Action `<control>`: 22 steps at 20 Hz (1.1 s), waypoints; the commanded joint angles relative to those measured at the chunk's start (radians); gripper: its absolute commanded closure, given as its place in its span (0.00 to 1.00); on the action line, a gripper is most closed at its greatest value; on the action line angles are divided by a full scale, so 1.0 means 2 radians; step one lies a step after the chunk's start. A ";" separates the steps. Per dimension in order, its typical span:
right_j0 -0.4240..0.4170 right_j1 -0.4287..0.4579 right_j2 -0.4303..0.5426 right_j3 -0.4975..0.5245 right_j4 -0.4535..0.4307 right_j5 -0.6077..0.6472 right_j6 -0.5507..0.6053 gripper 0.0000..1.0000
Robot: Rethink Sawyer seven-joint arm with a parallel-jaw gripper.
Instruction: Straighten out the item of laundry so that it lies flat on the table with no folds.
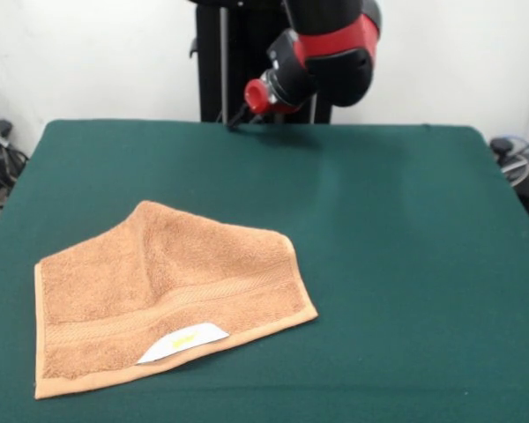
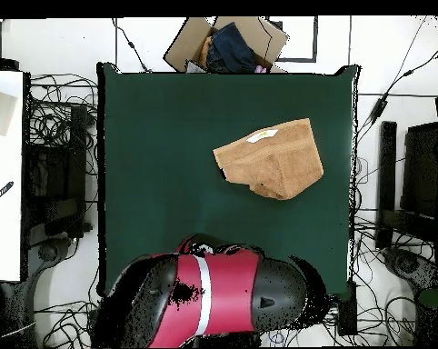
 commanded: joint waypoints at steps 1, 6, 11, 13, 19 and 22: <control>-0.003 -0.013 0.037 -0.095 0.016 -0.028 -0.158 0.00; -0.009 -0.007 0.039 -0.109 0.027 -0.031 -0.183 0.00; -0.008 0.000 0.039 -0.124 0.035 -0.029 -0.197 0.00; -0.006 0.001 0.039 -0.128 0.037 -0.026 -0.200 0.00; -0.004 0.005 0.039 -0.138 0.038 -0.022 -0.205 0.00; -0.003 0.009 0.040 -0.145 0.039 -0.018 -0.209 0.00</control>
